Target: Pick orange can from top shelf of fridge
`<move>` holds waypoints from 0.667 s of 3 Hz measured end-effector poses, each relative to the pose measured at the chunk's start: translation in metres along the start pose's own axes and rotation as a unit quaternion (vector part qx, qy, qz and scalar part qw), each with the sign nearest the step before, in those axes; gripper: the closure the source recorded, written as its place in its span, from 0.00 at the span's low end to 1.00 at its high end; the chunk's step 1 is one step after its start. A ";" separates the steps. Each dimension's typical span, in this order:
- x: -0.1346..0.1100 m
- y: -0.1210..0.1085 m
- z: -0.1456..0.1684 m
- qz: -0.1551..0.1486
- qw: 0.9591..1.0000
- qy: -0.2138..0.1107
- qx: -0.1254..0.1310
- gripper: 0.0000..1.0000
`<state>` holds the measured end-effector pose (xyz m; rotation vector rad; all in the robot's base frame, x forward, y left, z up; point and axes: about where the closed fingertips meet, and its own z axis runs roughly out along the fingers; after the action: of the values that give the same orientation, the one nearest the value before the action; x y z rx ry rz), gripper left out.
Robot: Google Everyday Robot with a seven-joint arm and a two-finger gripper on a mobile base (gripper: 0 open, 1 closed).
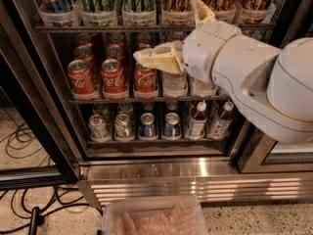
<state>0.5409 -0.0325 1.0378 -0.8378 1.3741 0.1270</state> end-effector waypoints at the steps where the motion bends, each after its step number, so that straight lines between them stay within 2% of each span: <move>1: 0.000 -0.005 0.003 -0.002 1.000 0.000 0.016 0.32; 2: 0.000 -0.005 0.003 -0.002 1.000 0.000 0.016 0.32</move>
Offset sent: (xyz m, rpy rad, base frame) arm 0.0047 -0.0018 0.0016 0.0043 -0.0124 -0.0236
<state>0.5465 -0.0345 1.0396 -0.8132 1.3709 0.1027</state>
